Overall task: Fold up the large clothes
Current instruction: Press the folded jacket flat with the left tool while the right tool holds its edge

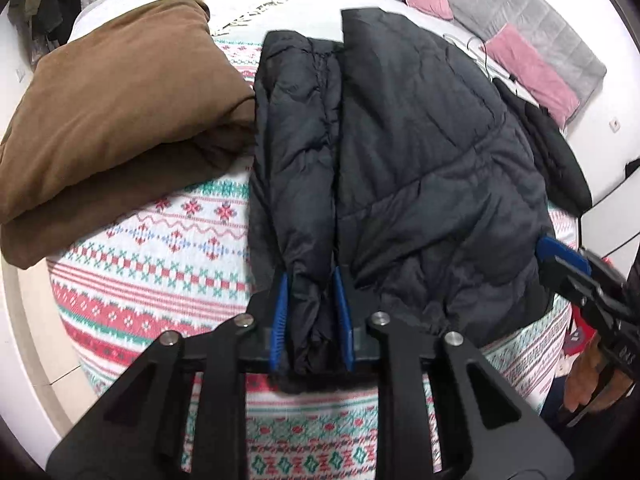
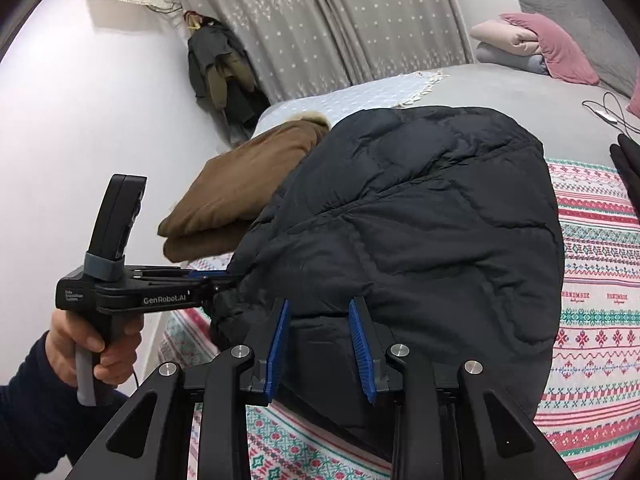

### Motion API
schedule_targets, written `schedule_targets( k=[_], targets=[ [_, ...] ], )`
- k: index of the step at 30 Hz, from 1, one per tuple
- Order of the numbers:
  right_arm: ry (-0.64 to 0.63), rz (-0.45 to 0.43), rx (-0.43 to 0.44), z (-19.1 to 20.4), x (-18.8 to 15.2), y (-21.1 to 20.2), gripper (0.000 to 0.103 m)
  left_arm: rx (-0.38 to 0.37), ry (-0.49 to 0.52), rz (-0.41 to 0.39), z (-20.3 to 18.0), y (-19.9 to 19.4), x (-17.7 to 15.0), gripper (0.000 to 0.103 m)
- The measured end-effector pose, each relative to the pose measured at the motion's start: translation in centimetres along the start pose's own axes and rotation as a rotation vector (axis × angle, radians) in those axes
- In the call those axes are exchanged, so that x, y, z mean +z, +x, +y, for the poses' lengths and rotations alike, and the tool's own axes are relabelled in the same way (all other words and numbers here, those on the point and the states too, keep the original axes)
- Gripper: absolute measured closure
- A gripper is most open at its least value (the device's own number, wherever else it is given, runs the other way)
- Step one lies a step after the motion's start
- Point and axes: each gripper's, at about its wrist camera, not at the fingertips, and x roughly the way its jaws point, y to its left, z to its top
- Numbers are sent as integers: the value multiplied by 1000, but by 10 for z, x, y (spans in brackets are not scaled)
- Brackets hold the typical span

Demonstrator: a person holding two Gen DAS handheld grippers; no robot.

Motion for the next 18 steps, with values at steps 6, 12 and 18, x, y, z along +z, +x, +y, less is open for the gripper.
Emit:
schedule_targets(
  k=[6,12,18],
  targets=[
    [-4,146,-15,-16,-19,40,72,69,44,59,-6,11,-9,79],
    [-78,201,-94,-5,-36,58,73,67,42,53,-3,3,-2,79],
    [-95,211,-134,2,-46,71,73,2,-5,-187,0,-52,24,77]
  ],
)
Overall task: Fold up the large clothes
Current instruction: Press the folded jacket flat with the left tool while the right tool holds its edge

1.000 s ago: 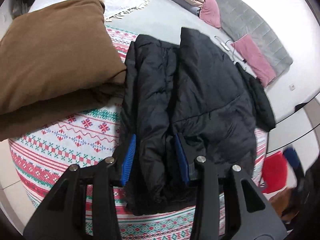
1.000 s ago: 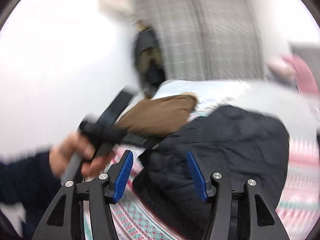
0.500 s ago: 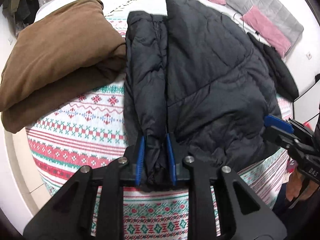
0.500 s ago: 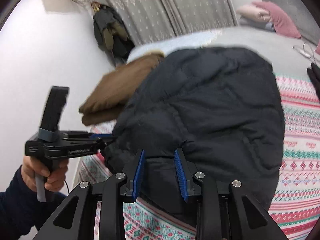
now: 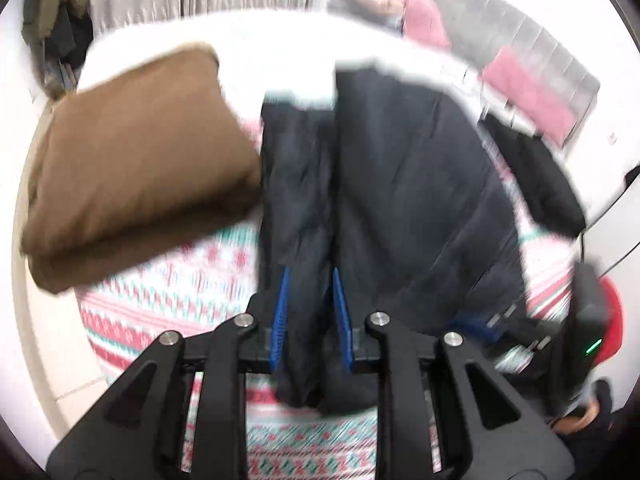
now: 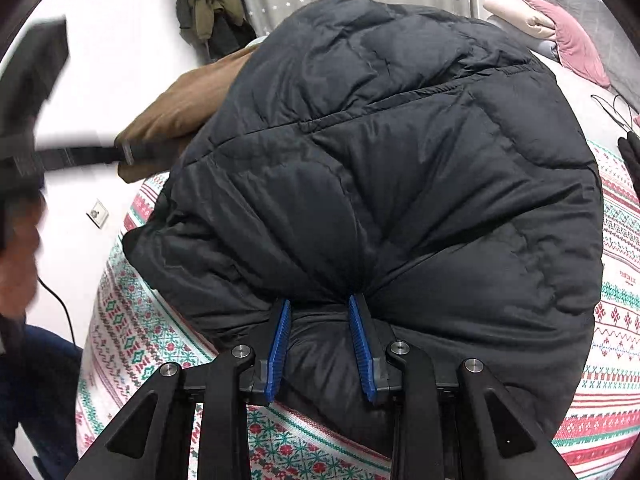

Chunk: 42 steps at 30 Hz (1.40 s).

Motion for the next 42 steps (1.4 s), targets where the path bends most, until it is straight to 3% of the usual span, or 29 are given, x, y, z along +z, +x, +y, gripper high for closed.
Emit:
schedule_targets(
  k=[4,8,12,15,20,23,28,30,35,42],
  targets=[
    [1,2,-11,3,-2,3,73,-36,76,-56,-29,3,12,67],
    [4,4,-18,5,-3,5,73,23,165,-47,-56,31,25,67],
    [9,0,-16,6,-5,6,73,91,128,-37,-53,60,38,66],
    [23,-3,-5,4,-7,4,73,123,55,2,-34,80,37,53],
    [30,12,12,2,-2,1,73,163,104,7,-43,99,29,52],
    [32,34,55,-1,8,-10,72,147,97,21,-41,103,28,52],
    [97,-163,80,-36,56,-75,63,92,45,50,-32,106,30,52],
    [149,-191,73,-58,79,-80,63,87,45,51,-32,106,29,52],
    [256,-101,-37,-114,145,-28,63,80,40,55,-31,108,30,52],
    [300,32,-90,-141,189,48,63,69,37,66,-27,115,34,52]
  ],
)
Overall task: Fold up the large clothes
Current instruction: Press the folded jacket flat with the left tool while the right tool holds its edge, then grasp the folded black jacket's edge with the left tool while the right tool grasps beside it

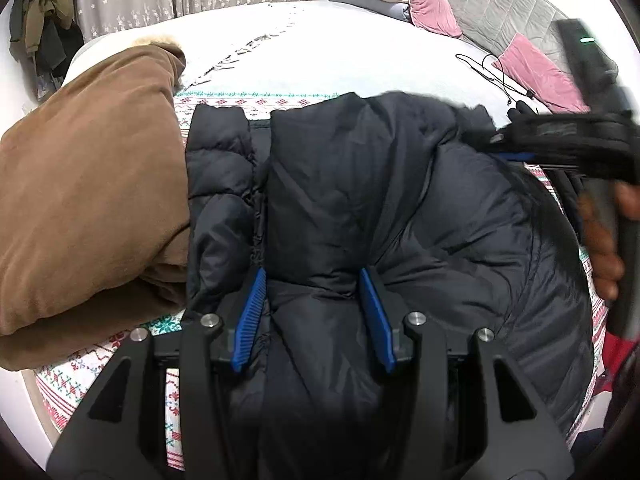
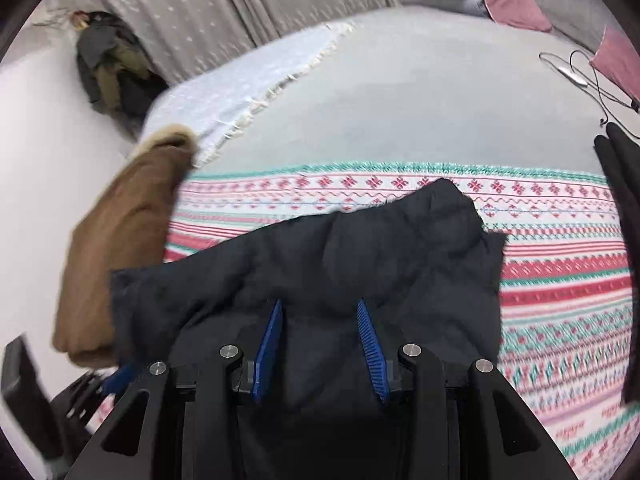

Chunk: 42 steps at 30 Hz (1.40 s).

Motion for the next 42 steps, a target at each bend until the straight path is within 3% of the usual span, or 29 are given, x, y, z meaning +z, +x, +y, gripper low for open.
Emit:
schedule_targets(
  k=[5,11,16,19,27,34,42],
  targets=[
    [-29,92,-84,4,-5,55,63,-6,-3,9,2,3,3,52],
    [-62,81,-135,11,-10,70,63,-47,-20,42,7,-6,20,53],
    [-109,36,-202,24,-17,75,63,-106,-96,-70,17,-31,48,53],
    [-117,20,-215,19,-15,74,63,-122,-88,-61,8,-17,62,53],
    [-129,-1,-227,20,-17,74,63,-61,-121,26,7,35,71,53],
    [-131,-23,-236,19,-21,73,63,18,-61,28,-1,47,63,52],
    [-133,-31,-262,22,-21,70,63,57,-31,45,-3,57,55,52]
  ],
)
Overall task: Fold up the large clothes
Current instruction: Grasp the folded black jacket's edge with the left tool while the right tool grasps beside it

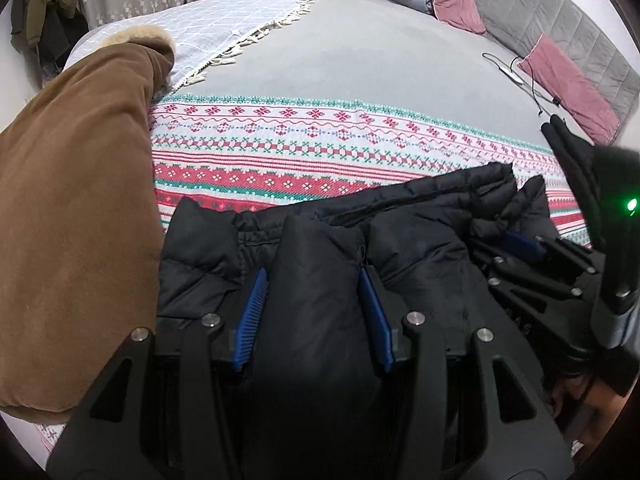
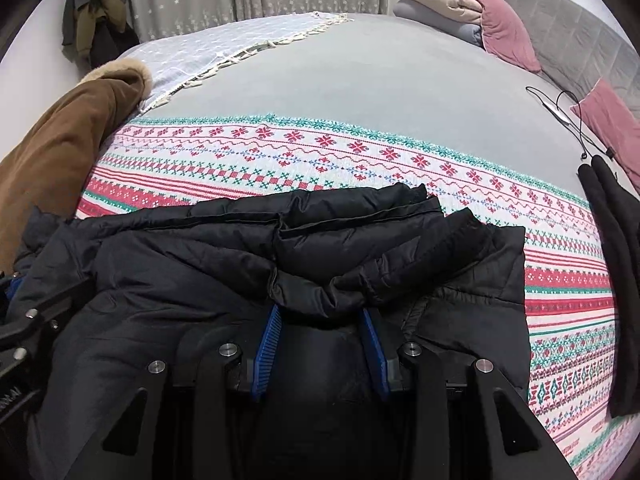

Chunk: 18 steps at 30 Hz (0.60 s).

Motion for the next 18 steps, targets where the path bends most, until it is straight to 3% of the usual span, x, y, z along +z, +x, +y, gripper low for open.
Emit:
schedule_targets(
  k=[6,9,15,18],
  targets=[
    [30,0,34,-8,3,-10,59,32,38,-5,-5,5,-2,52],
    [46,-39,28,-15,-5,-43,51,5,21,-15,0,-2,-2,53],
    [-17,-182,-113,-17,-65,-137,26,-11,30,-54,-1,-44,-9,53],
    [36,-221,-109,-29,-97,-163,23,-37,35,-59,-3,-64,-23,53]
  ],
)
